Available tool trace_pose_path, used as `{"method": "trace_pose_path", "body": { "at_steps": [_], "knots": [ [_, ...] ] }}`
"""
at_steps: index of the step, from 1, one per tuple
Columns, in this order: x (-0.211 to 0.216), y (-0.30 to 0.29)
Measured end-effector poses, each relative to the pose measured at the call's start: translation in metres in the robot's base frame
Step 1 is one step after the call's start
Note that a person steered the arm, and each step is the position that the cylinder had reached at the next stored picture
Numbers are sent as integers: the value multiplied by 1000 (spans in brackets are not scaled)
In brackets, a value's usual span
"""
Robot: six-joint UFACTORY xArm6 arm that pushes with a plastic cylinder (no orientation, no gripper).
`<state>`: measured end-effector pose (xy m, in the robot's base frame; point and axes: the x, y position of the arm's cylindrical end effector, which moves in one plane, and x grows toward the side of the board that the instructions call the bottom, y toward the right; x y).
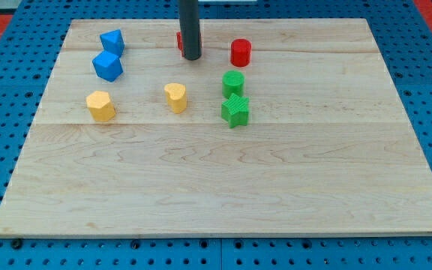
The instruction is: Slide the red circle to the bottom right of the red star
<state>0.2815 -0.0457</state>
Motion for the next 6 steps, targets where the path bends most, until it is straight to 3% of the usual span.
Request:
{"method": "trace_pose_path", "body": {
  "at_steps": [2, 3, 5, 6],
  "knots": [
    [10, -3],
    [44, 25],
    [35, 128],
    [3, 113]
  ]
}}
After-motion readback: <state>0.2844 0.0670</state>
